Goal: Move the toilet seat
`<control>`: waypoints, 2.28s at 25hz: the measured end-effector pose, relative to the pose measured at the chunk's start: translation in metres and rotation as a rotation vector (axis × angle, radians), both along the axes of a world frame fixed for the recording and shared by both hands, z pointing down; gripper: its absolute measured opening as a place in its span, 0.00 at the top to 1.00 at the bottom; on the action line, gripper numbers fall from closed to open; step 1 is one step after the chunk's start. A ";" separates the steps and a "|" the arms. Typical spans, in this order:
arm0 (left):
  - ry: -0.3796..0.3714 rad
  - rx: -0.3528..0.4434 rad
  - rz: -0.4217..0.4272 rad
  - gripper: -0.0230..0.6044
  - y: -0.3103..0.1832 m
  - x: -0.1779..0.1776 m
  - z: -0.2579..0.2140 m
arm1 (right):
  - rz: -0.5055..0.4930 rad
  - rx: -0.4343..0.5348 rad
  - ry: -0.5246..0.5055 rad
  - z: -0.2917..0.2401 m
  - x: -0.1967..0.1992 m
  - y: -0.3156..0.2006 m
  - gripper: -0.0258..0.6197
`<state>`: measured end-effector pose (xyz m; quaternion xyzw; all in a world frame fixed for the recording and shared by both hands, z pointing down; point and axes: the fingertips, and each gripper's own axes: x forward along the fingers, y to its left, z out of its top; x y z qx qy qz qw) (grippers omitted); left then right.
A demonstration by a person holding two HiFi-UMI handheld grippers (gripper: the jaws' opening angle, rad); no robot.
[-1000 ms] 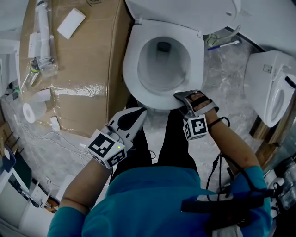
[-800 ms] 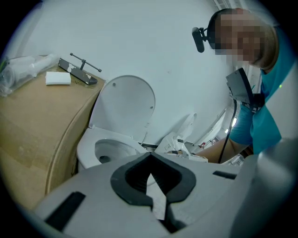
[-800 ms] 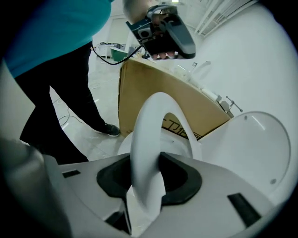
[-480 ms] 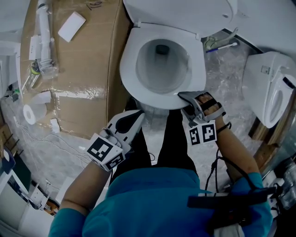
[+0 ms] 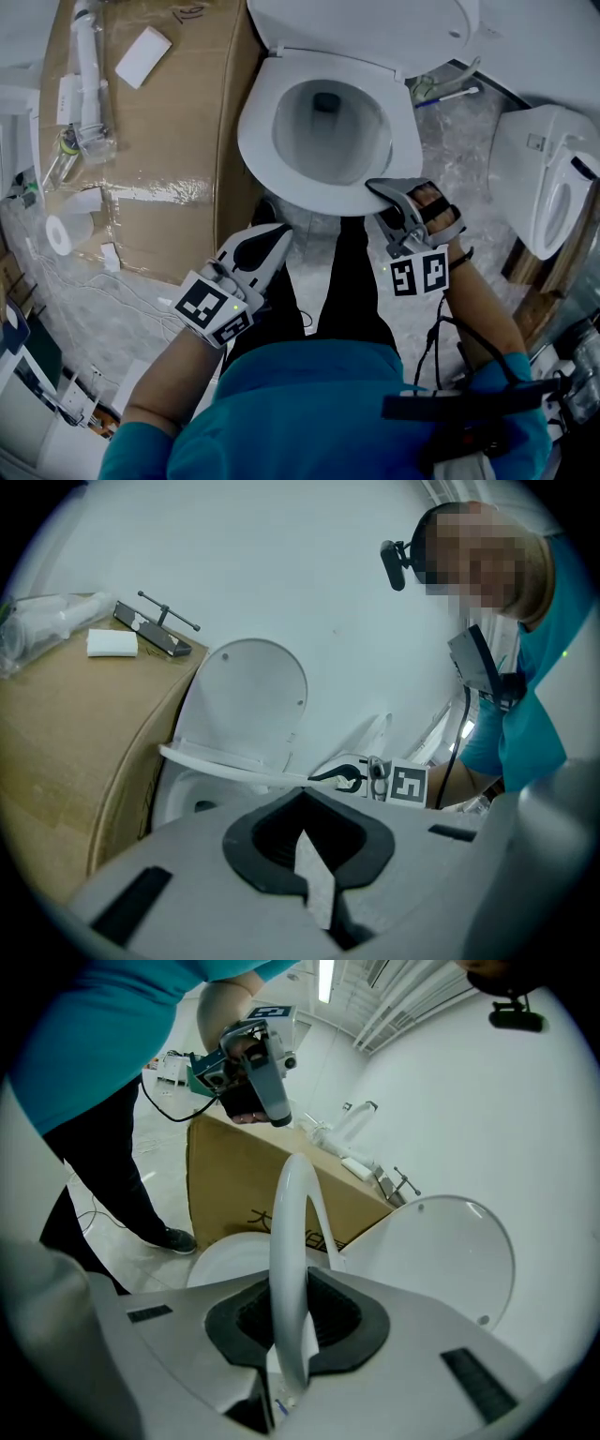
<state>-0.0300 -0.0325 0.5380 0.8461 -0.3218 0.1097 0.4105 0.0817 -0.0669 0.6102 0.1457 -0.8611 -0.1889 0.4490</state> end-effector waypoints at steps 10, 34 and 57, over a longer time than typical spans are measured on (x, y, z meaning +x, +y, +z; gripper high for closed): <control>0.005 0.002 0.001 0.98 -0.003 0.002 -0.002 | 0.028 -0.005 -0.038 -0.018 0.002 -0.020 0.89; 0.008 0.007 0.002 0.98 -0.001 0.002 -0.007 | 0.122 0.076 -0.107 -0.063 0.012 -0.085 0.86; 0.019 0.027 -0.015 0.98 0.007 0.005 -0.014 | 0.170 0.107 -0.154 -0.084 0.018 -0.127 0.82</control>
